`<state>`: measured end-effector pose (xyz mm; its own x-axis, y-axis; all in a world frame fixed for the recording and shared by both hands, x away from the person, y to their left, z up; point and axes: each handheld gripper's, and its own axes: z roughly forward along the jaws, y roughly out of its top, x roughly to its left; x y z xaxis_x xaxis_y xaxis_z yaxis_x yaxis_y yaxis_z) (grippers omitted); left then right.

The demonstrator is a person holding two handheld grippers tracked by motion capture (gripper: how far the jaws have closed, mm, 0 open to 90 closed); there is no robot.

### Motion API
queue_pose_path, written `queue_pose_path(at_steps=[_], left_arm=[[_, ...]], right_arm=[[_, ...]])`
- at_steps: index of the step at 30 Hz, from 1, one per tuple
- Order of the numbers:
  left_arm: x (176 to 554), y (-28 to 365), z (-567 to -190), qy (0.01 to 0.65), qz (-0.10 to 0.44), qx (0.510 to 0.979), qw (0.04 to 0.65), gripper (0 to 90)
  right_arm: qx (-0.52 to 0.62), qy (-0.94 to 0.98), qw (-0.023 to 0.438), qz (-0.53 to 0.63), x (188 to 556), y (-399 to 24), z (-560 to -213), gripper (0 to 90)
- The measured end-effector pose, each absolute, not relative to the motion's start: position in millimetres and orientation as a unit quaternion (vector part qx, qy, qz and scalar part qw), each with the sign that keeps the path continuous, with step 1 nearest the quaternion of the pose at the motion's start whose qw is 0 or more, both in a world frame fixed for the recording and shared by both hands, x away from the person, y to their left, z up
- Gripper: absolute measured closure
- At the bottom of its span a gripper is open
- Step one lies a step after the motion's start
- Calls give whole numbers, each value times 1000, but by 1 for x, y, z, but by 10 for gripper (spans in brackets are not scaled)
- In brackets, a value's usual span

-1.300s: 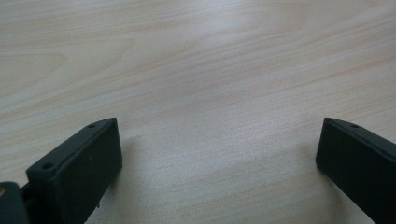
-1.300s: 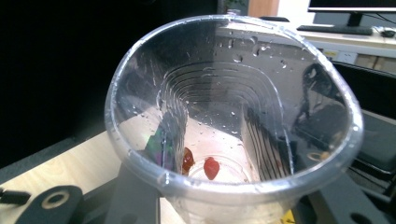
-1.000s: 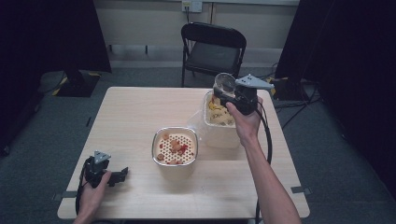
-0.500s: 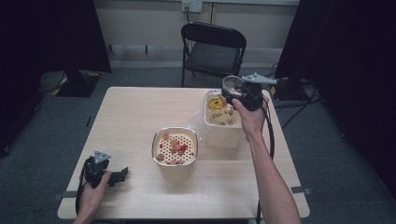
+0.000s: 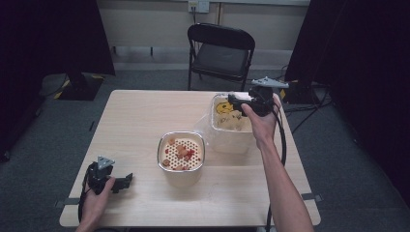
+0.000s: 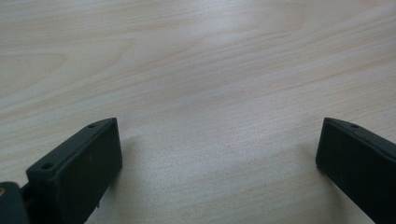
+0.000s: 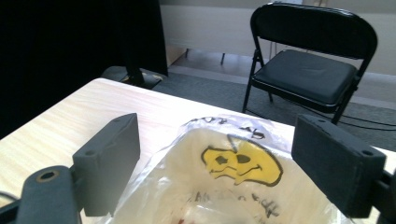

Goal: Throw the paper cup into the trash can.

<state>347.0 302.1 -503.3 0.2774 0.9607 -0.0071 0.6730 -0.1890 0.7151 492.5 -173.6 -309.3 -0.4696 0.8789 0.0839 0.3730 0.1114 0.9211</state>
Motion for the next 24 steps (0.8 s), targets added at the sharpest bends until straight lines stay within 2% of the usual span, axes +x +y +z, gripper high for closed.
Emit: queue_pose_path(at_steps=[13,17,24], left_arm=[[347,302,-503,555,230,736,311,0],[347,302,-503,555,231,736,311,0],[347,302,-503,555,231,736,311,0]], right_arm=[[436,709,252,493,447,-185,-326,149],[423,725,263,475,428,-186,-336,151],[434,717,255,482,387,-200,-355,149]])
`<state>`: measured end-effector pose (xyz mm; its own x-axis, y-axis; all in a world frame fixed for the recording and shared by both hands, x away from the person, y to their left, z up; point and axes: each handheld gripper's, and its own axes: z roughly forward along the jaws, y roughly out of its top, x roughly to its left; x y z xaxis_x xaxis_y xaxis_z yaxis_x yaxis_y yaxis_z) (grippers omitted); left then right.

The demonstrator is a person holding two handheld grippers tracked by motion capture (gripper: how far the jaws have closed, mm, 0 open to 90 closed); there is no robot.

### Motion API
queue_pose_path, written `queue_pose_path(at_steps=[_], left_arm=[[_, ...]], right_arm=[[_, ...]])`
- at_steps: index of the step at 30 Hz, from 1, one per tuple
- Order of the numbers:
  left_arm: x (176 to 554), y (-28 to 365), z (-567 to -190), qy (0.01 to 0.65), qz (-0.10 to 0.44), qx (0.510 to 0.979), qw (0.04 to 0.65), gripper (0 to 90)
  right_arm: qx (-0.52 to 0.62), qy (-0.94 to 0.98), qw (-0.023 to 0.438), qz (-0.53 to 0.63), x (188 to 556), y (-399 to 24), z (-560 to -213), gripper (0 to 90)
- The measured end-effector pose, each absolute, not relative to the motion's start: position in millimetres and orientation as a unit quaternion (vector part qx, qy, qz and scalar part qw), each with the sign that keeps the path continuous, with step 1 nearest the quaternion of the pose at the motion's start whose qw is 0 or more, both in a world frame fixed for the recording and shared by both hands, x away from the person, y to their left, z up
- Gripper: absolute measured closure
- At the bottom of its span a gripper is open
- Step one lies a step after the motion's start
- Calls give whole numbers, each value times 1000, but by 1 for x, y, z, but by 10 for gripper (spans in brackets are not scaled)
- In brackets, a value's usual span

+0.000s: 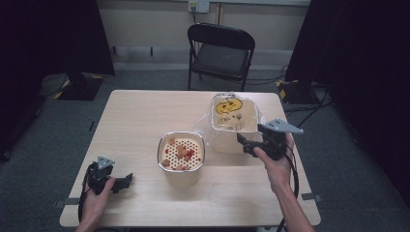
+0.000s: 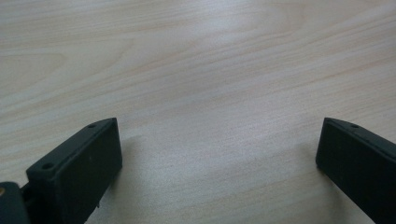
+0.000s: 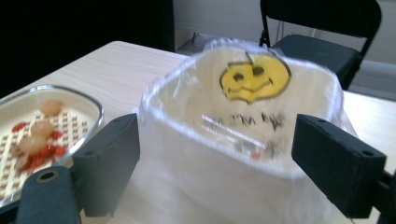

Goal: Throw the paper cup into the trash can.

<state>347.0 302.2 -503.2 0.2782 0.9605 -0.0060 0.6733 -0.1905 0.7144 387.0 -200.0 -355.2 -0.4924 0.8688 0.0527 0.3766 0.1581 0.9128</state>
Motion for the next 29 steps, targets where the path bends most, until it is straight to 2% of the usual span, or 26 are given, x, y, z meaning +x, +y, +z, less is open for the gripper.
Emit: queue_pose_path(at_steps=[7,14,20,24,25,29], left_arm=[[347,302,-503,555,230,736,311,0],[347,302,-503,555,230,736,311,0],[347,302,-503,555,230,736,311,0],[347,302,-503,555,230,737,311,0],[347,302,-503,555,231,736,311,0],[347,302,-503,555,231,737,311,0]], right_arm=[[444,725,238,470,360,-208,-385,149],[461,753,200,424,347,-211,-443,141],[467,779,206,365,346,-205,-483,143],[470,790,196,341,347,-203,-496,142],[467,789,209,341,346,-202,-500,131],[469,787,210,342,345,-202,-500,130]])
